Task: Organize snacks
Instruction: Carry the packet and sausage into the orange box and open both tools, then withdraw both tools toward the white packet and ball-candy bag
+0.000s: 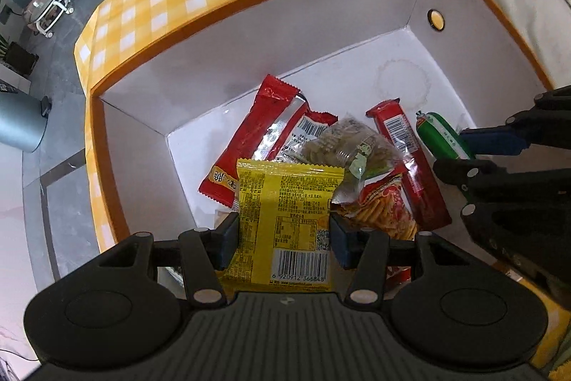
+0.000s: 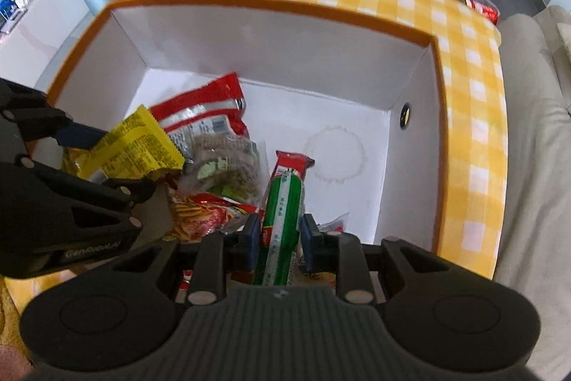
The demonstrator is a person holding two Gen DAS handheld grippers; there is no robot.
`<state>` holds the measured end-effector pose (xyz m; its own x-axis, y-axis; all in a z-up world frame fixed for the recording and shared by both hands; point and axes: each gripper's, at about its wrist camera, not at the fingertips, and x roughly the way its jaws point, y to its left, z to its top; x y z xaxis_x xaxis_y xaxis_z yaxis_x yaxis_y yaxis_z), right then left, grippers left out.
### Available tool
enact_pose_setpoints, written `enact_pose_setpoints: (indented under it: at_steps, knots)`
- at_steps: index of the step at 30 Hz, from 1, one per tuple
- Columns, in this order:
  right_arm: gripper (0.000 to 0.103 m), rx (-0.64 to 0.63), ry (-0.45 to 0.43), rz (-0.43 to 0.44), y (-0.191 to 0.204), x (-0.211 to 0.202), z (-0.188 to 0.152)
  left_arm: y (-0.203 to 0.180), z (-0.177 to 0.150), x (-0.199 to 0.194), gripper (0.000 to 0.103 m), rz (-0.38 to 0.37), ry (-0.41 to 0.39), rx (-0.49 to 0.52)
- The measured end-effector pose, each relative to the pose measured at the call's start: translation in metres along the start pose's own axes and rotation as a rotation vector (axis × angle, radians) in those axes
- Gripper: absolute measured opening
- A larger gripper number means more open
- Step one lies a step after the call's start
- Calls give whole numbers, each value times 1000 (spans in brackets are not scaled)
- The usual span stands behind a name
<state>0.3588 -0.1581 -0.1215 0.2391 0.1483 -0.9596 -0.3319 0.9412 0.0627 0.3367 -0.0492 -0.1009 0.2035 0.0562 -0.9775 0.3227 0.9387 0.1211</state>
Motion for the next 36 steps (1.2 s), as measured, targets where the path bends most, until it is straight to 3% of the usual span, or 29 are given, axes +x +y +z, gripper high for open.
enact_pose_setpoints:
  at_steps: [3, 8, 13, 15, 18, 22, 30, 36]
  knots:
    - [21, 6, 24, -7, -1, 7, 1, -1, 2, 4, 61, -2, 7, 14]
    - [17, 27, 56, 8, -4, 13, -1, -4, 2, 7, 71, -2, 4, 28]
    - [19, 41, 53, 18, -5, 8, 0, -2, 0, 2, 90, -34, -21, 15]
    - [21, 48, 44, 17, -5, 4, 0, 0, -1, -3, 90, -34, -37, -1]
    - [33, 58, 24, 7, -5, -3, 0, 7, -2, -12, 91, -53, -52, -39]
    - [39, 69, -7, 7, -4, -16, -2, 15, -5, -27, 91, -62, -81, -75]
    - [47, 64, -65, -7, 7, -48, -10, 13, -21, -66, 91, -42, -174, -71]
    - [55, 77, -162, -32, 16, -86, -32, 6, -44, -102, 91, -17, -283, -48]
